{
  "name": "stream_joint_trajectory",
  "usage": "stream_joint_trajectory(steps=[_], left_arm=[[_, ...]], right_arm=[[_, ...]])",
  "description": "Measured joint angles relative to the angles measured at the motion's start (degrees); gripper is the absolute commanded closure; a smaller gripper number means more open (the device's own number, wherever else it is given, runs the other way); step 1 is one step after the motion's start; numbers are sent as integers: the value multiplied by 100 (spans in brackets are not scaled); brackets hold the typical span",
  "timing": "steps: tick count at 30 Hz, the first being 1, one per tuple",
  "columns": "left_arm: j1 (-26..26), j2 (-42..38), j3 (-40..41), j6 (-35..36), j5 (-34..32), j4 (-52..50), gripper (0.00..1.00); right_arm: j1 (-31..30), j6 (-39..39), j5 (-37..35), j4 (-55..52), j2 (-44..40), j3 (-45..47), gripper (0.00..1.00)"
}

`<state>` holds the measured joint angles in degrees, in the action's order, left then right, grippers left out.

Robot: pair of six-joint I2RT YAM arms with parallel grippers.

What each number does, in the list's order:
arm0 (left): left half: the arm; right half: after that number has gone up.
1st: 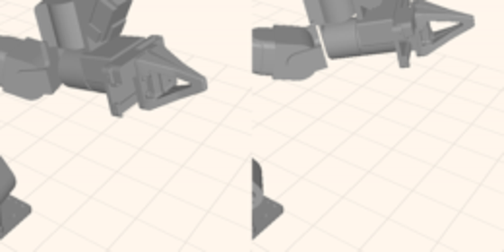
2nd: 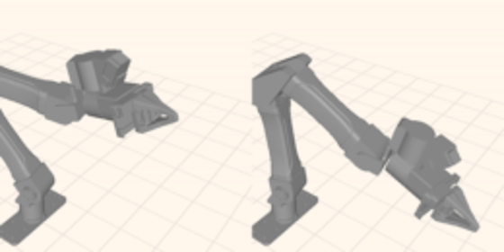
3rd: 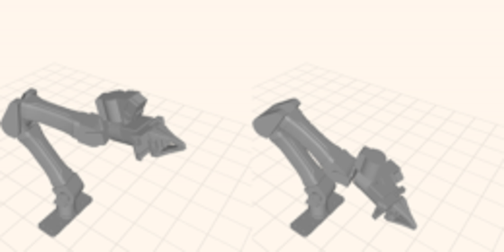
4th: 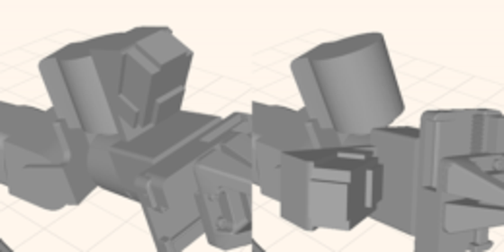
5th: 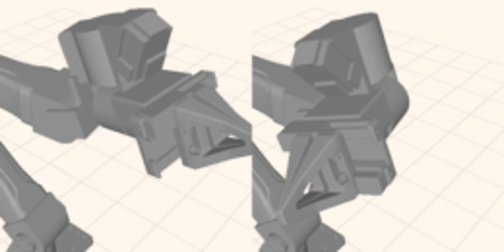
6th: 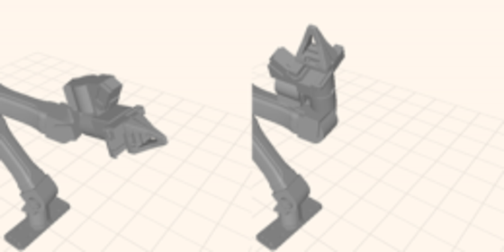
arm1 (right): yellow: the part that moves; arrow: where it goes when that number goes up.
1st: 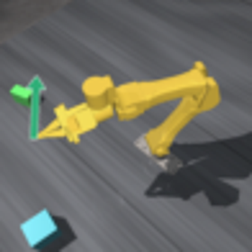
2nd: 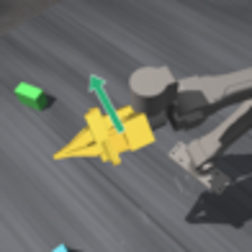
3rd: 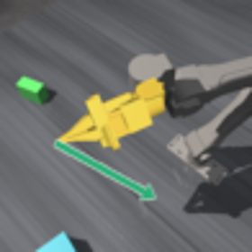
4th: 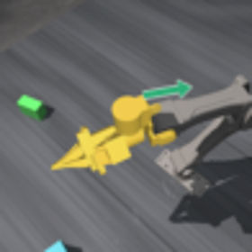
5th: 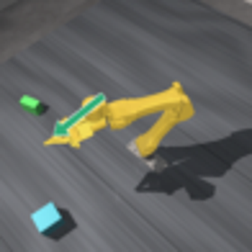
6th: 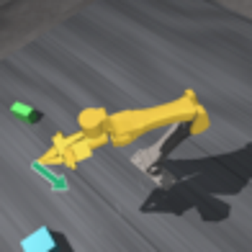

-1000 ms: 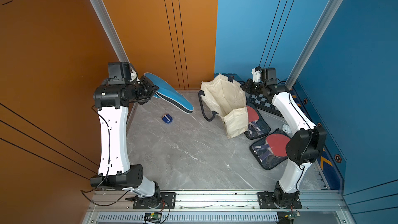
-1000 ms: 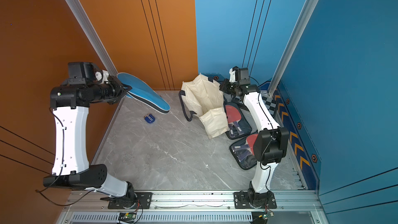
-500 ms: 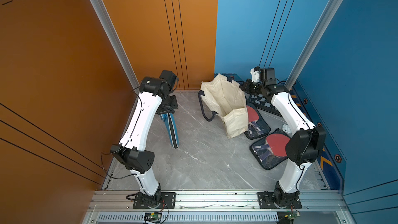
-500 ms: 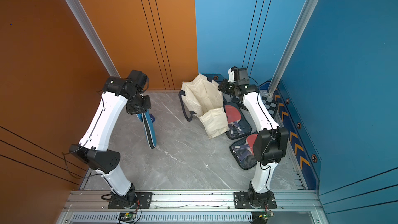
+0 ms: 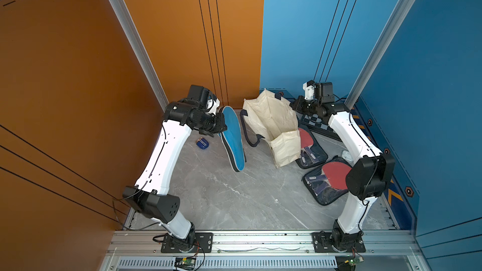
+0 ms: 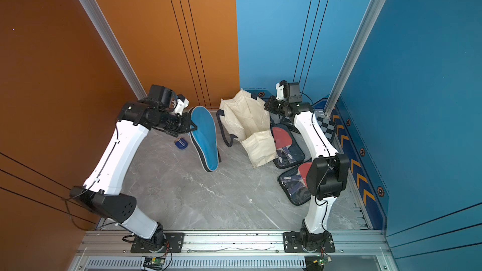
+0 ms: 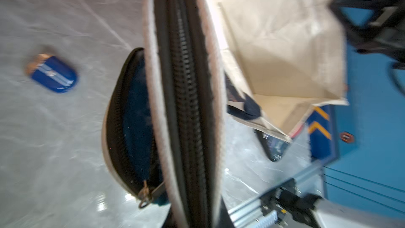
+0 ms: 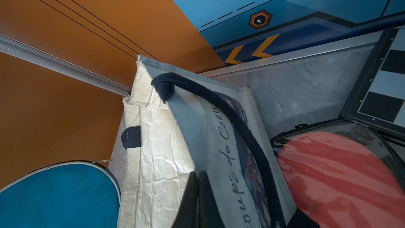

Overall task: Remove the ping pong set from the canvas bag
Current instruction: Place the ping pong set at the center of the board.

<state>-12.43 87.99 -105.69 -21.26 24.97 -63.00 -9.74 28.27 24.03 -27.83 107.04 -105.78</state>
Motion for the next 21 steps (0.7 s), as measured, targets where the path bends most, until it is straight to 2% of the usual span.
stream_joint_trajectory(steps=[4,7,12,17,21], left_arm=[[584,-776,1137,-407,1287,1460,100],[828,-883,1329,-619,1893,2118,100],[1091,-979,1532,-824,2514,2614,100],[1635,-1314,1847,-883,2618,2612,100],[2103,-1596,1998,-1016,1851,2208,100]], right_arm=[[0,-70,0,-2,0,0,100],[-2,-127,0,0,-2,2,100],[0,-149,-2,0,-11,24,100],[0,-149,-4,-2,-42,55,100],[0,-146,-7,-2,-70,63,100]])
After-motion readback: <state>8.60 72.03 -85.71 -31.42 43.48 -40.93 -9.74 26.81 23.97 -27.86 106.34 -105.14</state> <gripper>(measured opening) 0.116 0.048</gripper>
